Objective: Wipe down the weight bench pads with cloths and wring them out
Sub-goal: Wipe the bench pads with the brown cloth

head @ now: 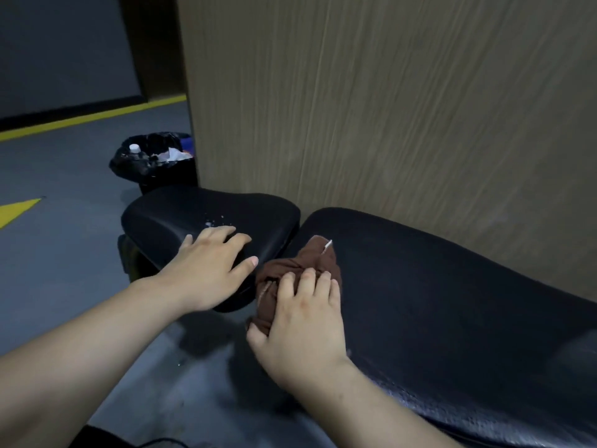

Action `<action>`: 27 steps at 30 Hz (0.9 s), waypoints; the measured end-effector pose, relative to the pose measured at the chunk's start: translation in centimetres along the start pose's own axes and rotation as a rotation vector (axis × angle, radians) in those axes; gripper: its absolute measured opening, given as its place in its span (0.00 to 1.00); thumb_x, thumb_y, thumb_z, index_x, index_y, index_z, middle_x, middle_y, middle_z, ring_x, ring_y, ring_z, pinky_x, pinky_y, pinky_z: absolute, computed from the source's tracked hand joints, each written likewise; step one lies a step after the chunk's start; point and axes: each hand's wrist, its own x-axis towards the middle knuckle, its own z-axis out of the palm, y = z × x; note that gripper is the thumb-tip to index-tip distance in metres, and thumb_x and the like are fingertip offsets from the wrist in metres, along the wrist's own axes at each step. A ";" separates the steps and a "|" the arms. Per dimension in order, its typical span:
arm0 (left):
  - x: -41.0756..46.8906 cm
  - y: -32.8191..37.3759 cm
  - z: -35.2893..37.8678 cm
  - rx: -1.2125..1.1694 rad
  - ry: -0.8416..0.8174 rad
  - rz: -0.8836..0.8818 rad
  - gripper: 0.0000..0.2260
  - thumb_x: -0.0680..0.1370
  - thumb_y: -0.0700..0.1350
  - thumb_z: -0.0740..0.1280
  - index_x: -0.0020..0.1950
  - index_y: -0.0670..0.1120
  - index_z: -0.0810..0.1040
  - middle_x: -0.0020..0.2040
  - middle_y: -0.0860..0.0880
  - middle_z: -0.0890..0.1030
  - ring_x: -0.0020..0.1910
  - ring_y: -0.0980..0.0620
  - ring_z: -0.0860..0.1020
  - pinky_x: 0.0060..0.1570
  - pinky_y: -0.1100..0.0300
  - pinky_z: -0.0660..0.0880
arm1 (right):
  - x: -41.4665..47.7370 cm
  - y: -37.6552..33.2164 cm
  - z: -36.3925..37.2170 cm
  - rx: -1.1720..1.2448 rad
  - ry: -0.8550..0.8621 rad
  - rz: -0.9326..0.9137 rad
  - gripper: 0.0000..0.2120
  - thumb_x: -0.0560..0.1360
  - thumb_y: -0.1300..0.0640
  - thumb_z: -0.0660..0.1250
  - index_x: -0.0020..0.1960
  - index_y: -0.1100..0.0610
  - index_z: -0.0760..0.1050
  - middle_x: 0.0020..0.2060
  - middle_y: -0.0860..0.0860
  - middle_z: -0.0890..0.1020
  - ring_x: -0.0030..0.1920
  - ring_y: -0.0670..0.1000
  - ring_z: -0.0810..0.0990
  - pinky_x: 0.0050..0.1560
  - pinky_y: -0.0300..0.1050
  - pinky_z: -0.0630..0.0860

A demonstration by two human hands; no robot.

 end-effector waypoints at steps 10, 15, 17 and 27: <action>1.6 -1.0 -1.2 -0.082 0.048 -0.030 0.25 0.81 0.62 0.52 0.76 0.54 0.62 0.78 0.51 0.60 0.77 0.49 0.55 0.75 0.41 0.55 | 11.1 2.8 -0.7 0.126 -0.154 0.001 0.42 0.71 0.32 0.61 0.76 0.58 0.60 0.76 0.61 0.59 0.76 0.63 0.54 0.77 0.57 0.47; 2.3 -1.3 -1.2 -0.085 0.049 -0.030 0.26 0.81 0.62 0.52 0.77 0.54 0.62 0.78 0.51 0.60 0.77 0.50 0.54 0.75 0.41 0.54 | 15.9 5.8 -0.6 0.145 -0.142 0.016 0.38 0.71 0.32 0.62 0.73 0.56 0.67 0.70 0.57 0.67 0.72 0.59 0.61 0.76 0.53 0.55; 2.6 -1.3 -1.2 -0.093 0.054 -0.027 0.26 0.80 0.62 0.52 0.77 0.55 0.61 0.78 0.52 0.60 0.77 0.51 0.54 0.75 0.41 0.54 | 17.7 6.7 -0.5 0.155 -0.141 0.029 0.36 0.70 0.33 0.64 0.70 0.55 0.69 0.67 0.56 0.69 0.70 0.59 0.64 0.74 0.53 0.59; 3.7 -1.7 -0.7 -0.089 0.048 -0.031 0.27 0.80 0.63 0.50 0.77 0.56 0.59 0.78 0.54 0.58 0.78 0.52 0.52 0.77 0.44 0.52 | 25.0 9.2 0.4 0.202 -0.160 0.193 0.31 0.68 0.38 0.67 0.64 0.55 0.76 0.61 0.56 0.75 0.62 0.60 0.74 0.61 0.50 0.73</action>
